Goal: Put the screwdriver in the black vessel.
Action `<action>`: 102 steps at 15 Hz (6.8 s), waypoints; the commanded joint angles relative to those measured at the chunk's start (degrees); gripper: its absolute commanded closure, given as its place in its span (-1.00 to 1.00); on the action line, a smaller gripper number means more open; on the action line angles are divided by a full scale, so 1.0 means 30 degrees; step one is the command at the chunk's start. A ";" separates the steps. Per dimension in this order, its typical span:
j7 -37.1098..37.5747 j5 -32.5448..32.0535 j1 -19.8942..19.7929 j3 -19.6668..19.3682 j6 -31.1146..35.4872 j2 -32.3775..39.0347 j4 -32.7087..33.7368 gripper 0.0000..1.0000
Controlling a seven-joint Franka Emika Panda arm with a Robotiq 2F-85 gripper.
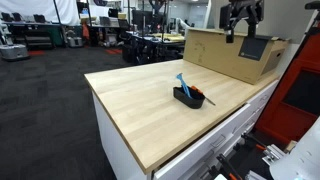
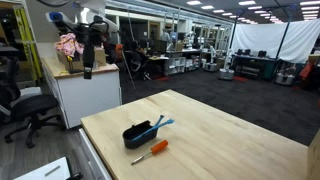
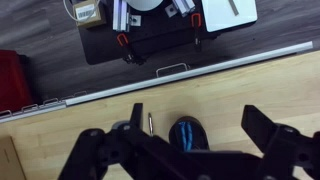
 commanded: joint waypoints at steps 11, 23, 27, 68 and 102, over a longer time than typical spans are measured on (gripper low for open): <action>0.1149 0.0050 -0.0028 -0.0274 0.3005 0.0687 -0.1078 -1.00; 0.2786 -0.2289 -0.0910 -0.1883 1.1939 0.2756 -0.4860 -1.00; 0.0626 -0.3584 -0.1316 -0.3208 1.3959 0.4124 -0.5306 -1.00; -0.8360 -0.3205 -0.1277 -0.6280 2.5637 1.2192 -0.6686 -1.00; -0.6547 -0.5566 -0.0174 -0.4820 2.5549 0.7632 -0.7461 0.84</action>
